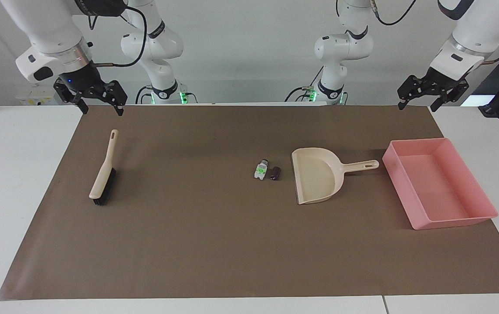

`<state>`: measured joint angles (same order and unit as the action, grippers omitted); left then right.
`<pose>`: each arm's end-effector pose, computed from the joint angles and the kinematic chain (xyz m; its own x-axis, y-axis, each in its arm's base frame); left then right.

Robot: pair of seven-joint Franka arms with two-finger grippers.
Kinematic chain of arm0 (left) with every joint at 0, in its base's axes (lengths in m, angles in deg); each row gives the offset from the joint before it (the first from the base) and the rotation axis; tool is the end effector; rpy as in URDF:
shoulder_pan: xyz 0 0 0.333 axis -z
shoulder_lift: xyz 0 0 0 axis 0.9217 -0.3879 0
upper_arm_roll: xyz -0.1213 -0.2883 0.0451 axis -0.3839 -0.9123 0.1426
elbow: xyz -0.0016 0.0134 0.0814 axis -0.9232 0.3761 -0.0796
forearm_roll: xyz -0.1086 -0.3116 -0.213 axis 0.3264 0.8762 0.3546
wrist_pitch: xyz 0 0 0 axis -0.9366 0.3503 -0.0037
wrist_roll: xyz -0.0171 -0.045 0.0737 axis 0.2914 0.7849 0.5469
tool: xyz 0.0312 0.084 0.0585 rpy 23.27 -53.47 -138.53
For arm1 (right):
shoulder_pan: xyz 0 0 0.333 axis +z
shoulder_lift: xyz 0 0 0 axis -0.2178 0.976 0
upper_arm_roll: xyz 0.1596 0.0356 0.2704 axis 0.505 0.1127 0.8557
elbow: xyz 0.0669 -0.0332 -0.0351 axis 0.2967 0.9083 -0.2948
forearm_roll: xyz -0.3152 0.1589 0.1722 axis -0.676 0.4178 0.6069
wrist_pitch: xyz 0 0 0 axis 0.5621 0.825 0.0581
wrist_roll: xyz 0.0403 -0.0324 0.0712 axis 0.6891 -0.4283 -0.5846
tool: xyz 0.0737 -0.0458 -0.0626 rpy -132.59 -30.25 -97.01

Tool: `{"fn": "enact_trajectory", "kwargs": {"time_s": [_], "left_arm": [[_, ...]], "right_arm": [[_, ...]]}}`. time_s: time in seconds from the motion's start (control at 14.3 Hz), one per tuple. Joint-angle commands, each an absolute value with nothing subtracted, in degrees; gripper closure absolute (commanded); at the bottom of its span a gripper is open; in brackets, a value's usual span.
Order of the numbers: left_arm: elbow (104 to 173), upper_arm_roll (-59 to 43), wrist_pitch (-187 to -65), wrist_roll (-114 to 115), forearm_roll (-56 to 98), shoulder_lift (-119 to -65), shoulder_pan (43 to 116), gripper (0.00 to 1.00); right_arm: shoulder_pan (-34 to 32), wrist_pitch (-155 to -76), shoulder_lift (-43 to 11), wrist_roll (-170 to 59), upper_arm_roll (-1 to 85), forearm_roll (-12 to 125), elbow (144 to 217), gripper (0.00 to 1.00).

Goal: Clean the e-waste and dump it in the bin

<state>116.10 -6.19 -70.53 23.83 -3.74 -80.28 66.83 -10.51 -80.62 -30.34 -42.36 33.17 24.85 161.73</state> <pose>0.5334 -0.0136 0.6524 0.9864 -0.1584 -0.0430 -0.1576 -0.9873 0.0213 0.5451 0.0028 0.6478 0.9949 -0.0833 -0.0562 -0.0821 -0.9963 0.0250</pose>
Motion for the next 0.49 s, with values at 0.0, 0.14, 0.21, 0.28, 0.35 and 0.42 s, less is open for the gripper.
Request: {"fn": "enact_trajectory", "kwargs": {"time_s": [0.0, 0.14, 0.21, 0.28, 0.35, 0.42], "left_arm": [[117.21, -6.46, -71.64, 22.83, -4.13, -78.99, 67.09, 0.01], [117.57, -6.46, -71.47, 22.83, -4.13, -78.9, 67.09, 0.01], [117.57, -6.46, -71.38, 22.83, -4.13, -78.9, 67.0, 0.01], [117.57, -6.46, -71.38, 22.83, -4.13, -78.9, 67.09, 0.01], [117.57, -6.37, -71.55, 22.83, -4.13, -78.9, 67.09, 0.01], [117.48, -6.37, -71.55, 22.83, -4.13, -78.99, 67.09, 0.01]], "right_arm": [[-10.65, -80.84, -29.76, -42.23, 33.32, 25.61, 160.75, 0.01], [-10.65, -80.84, -29.84, -42.23, 33.32, 25.61, 160.84, 0.01], [-10.65, -80.84, -29.84, -42.06, 33.32, 25.61, 160.84, 0.01], [-10.65, -80.93, -29.84, -42.06, 33.32, 25.7, 160.84, 0.01], [-10.65, -80.85, -29.84, -42.06, 33.32, 25.7, 160.93, 0.01], [-10.65, -80.84, -29.84, -42.06, 33.32, 25.7, 160.93, 0.01]]}}
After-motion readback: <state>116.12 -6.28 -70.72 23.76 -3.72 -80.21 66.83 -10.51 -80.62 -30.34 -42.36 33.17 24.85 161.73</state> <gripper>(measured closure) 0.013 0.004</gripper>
